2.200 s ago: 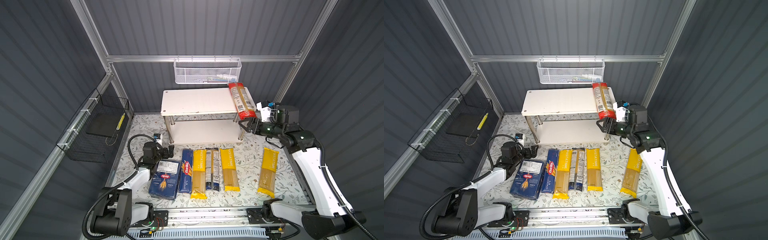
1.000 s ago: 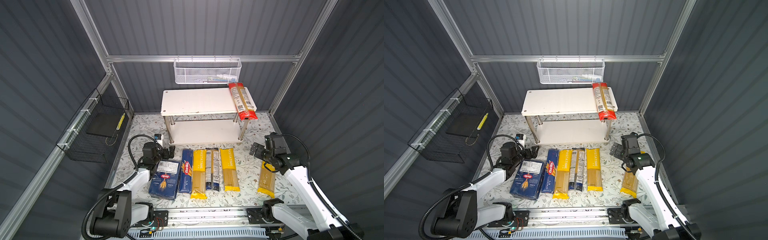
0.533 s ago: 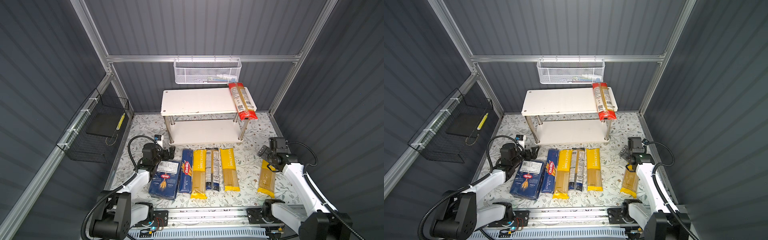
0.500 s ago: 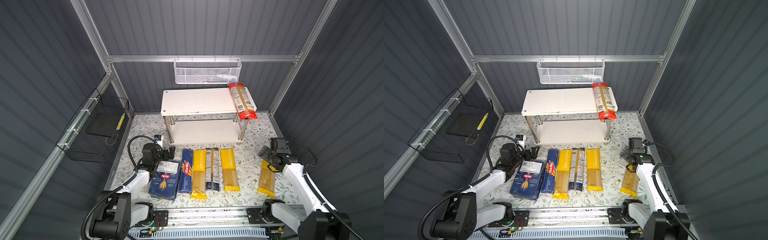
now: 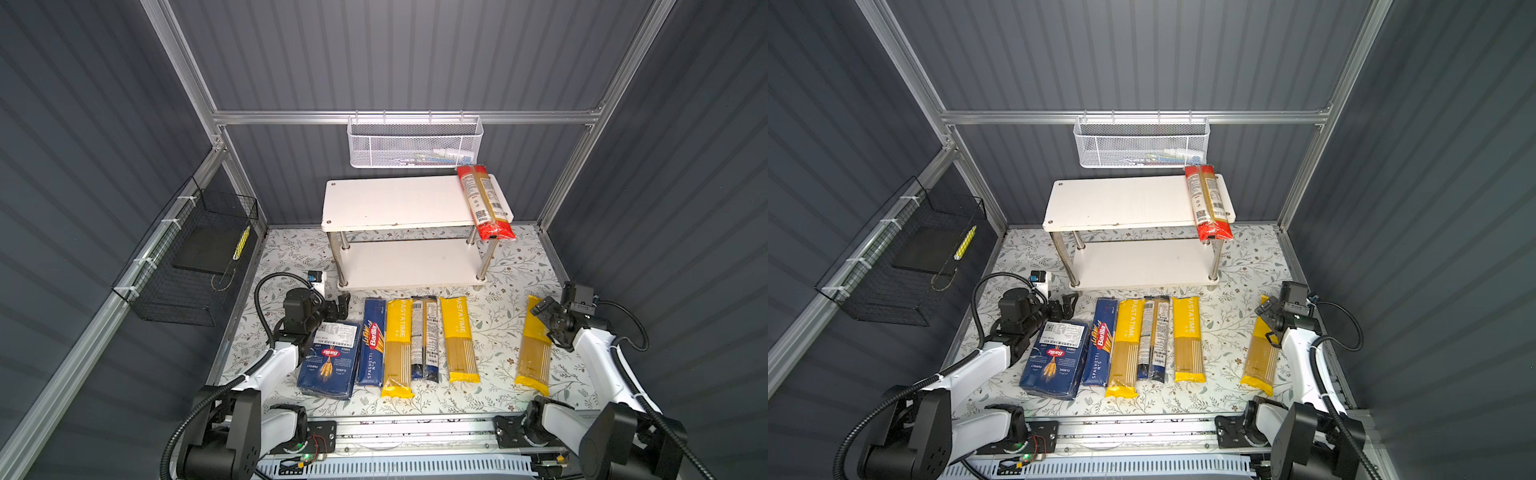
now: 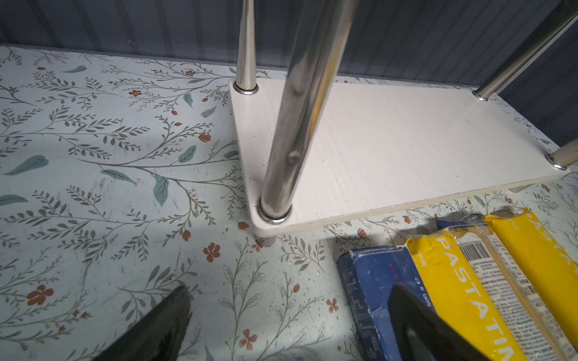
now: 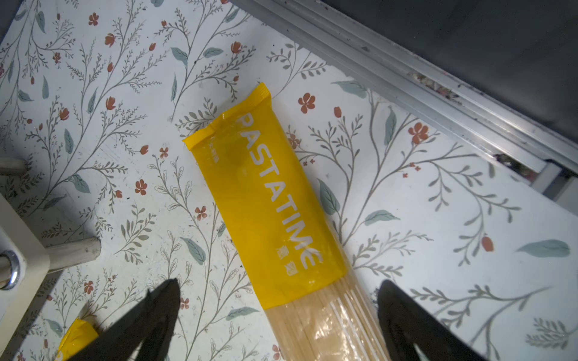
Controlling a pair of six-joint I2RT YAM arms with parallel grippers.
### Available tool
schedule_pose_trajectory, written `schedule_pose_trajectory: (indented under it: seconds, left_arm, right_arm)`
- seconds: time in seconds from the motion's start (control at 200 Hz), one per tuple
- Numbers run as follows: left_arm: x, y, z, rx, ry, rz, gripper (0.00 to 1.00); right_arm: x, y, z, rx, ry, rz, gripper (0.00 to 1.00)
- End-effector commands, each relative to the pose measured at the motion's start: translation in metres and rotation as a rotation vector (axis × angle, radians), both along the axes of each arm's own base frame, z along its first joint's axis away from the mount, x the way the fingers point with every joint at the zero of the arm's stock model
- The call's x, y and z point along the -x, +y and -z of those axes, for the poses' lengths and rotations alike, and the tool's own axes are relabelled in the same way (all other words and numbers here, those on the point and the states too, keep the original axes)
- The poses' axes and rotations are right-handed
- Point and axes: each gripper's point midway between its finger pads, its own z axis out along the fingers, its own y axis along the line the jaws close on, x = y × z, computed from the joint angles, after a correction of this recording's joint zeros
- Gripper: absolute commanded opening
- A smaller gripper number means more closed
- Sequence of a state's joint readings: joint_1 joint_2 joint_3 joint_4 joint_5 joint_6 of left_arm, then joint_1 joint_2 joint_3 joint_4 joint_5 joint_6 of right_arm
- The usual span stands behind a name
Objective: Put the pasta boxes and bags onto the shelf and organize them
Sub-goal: 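Lower the right gripper onto the yellow bag's lower end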
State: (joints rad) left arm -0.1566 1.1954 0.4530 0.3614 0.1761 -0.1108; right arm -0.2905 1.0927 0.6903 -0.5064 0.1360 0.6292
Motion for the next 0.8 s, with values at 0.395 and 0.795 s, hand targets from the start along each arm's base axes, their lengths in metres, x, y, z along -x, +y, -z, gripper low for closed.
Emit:
schedule_pose_trajectory:
  seconds: [0.395, 0.795]
  left_arm:
    - [0.024, -0.025, -0.012, 0.155, -0.008, 0.095, 1.00]
    - [0.034, -0.021, -0.013, 0.128, -0.060, 0.082, 1.00]
  right_arm:
    - [-0.005, -0.005, 0.032, -0.104, 0.023, 0.011, 0.99]
    - [0.004, -0.003, 0.048, -0.156, 0.045, 0.017, 0.99]
